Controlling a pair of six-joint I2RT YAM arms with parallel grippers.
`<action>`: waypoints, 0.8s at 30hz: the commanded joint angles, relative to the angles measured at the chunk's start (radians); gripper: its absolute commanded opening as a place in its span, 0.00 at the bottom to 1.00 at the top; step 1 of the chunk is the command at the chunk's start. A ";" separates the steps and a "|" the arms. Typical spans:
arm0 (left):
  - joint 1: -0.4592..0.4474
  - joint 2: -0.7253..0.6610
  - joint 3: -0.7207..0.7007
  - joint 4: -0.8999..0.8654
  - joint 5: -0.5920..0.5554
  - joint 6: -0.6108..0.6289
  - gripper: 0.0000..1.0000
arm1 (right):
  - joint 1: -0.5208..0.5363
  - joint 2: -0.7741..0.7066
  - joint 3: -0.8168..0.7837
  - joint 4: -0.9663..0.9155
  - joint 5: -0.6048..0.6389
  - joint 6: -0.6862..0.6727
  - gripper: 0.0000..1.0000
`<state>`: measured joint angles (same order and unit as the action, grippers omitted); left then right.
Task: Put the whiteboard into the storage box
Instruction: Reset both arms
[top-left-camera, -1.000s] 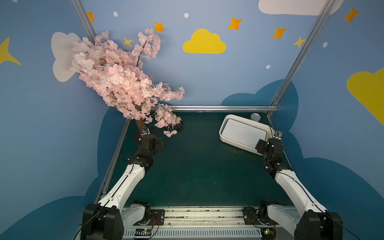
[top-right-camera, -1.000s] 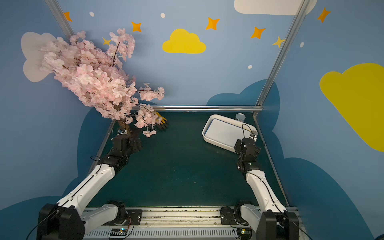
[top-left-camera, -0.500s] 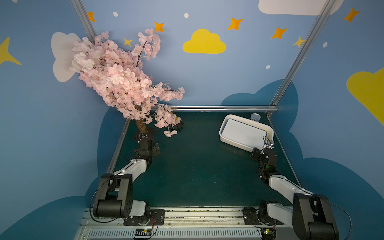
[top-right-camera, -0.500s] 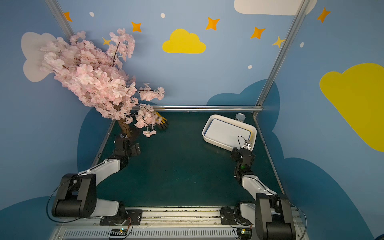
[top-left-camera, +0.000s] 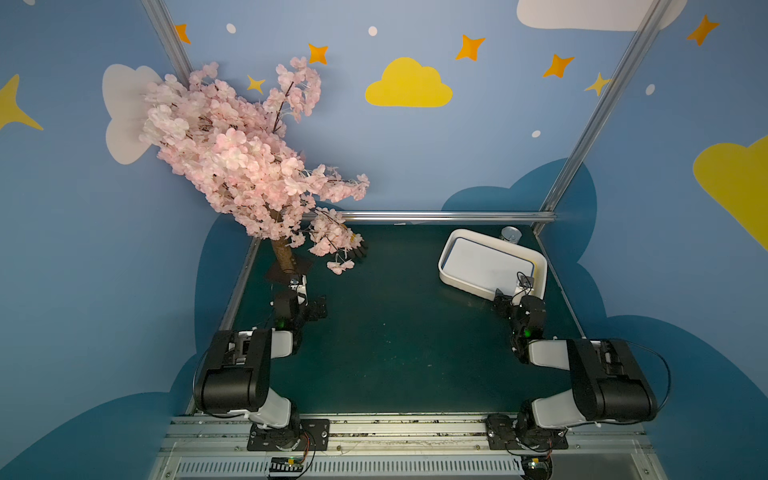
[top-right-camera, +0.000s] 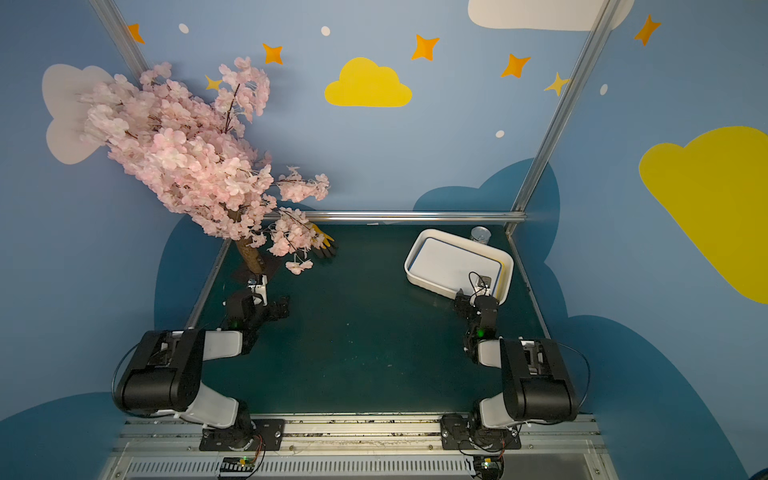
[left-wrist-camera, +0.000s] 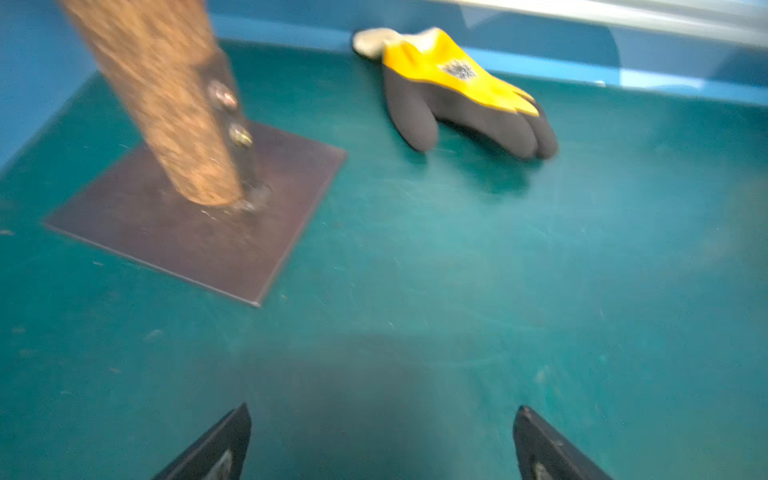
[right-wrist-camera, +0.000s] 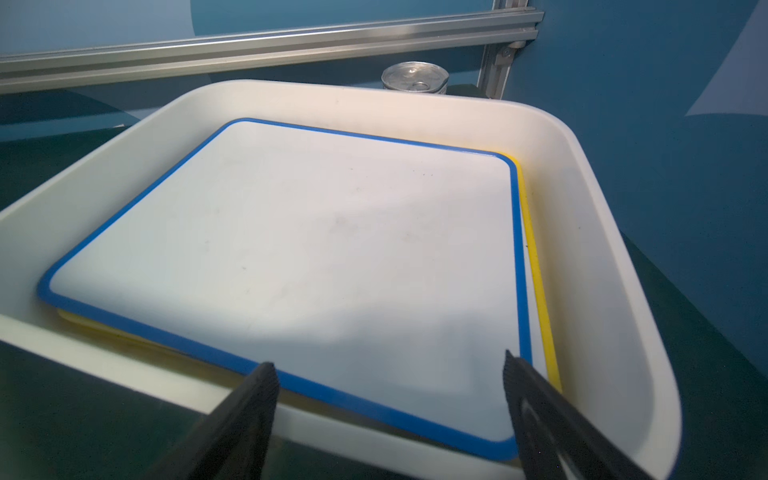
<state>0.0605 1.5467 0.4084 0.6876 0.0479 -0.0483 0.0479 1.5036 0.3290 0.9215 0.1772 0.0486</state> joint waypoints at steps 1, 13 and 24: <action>-0.003 -0.003 0.010 0.091 0.036 0.032 1.00 | 0.041 0.035 0.001 0.061 -0.012 -0.065 0.86; -0.008 0.002 0.015 0.086 0.027 0.032 1.00 | 0.013 0.026 0.051 -0.049 -0.041 -0.036 0.89; -0.014 -0.001 0.015 0.083 0.015 0.033 1.00 | 0.014 0.025 0.056 -0.061 -0.039 -0.036 0.89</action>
<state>0.0509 1.5471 0.4114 0.7589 0.0601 -0.0257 0.0616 1.5257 0.3721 0.8917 0.1474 0.0208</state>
